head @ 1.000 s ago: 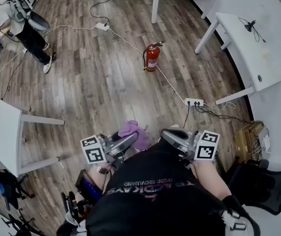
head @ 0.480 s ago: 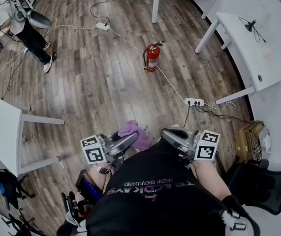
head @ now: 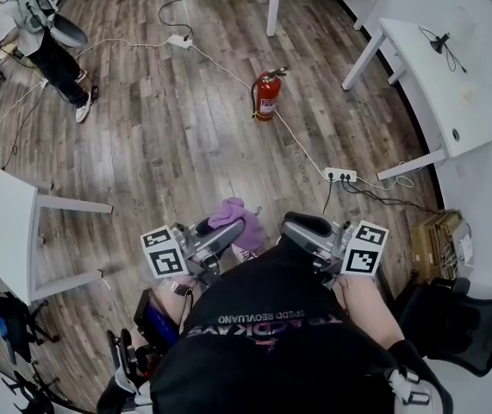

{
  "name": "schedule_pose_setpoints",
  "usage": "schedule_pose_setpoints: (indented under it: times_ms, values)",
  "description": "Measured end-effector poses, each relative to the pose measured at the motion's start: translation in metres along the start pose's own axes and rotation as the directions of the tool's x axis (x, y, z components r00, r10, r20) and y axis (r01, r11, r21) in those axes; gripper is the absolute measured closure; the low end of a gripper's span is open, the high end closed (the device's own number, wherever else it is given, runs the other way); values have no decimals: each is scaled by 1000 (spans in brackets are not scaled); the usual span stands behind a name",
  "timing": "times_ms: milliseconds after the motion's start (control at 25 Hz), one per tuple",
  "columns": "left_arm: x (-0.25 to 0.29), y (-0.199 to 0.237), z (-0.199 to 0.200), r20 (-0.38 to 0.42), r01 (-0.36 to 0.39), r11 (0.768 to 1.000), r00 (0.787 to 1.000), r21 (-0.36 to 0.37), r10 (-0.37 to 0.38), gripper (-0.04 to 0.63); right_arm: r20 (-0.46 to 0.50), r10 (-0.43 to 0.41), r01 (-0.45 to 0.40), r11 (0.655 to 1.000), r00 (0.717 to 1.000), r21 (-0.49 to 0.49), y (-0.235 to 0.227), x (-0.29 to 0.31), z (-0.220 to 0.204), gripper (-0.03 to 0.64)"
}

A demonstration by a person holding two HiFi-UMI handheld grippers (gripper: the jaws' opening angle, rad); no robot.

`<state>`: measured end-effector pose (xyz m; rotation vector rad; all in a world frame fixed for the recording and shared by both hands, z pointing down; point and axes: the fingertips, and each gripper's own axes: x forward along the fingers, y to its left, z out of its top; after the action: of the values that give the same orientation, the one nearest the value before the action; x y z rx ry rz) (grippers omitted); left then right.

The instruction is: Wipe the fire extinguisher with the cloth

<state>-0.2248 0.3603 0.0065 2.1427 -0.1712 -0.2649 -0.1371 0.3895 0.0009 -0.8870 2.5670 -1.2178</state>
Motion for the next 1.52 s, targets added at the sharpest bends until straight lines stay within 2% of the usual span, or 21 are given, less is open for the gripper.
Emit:
schedule_pose_setpoints:
  times_ms: [360,680,920,1120,1200,1520]
  values:
    - [30,-14,8,-19,66,998,998,23,-66,474,-70,3,-12,992,998,-127,8,19,9,434]
    - [34,-16,3,-38,94,996,995,0,-94,474,-230,7,-69,963,973,-261,15,44,-10,367]
    - [38,-21,-3,-57,120,993,991,-7,-120,472,-282,55,-126,962,958,-241,23,54,-24,379]
    - [46,-22,-4,-64,135,991,989,-15,-135,471,-265,71,-131,968,962,-216,20,49,-23,449]
    - [51,-21,-3,-64,131,991,989,-11,-131,462,-248,70,-123,972,966,-202,17,43,-17,481]
    - [111,-11,-2,-97,106,994,990,-10,-106,454,-204,39,-79,978,978,-192,-22,-9,30,508]
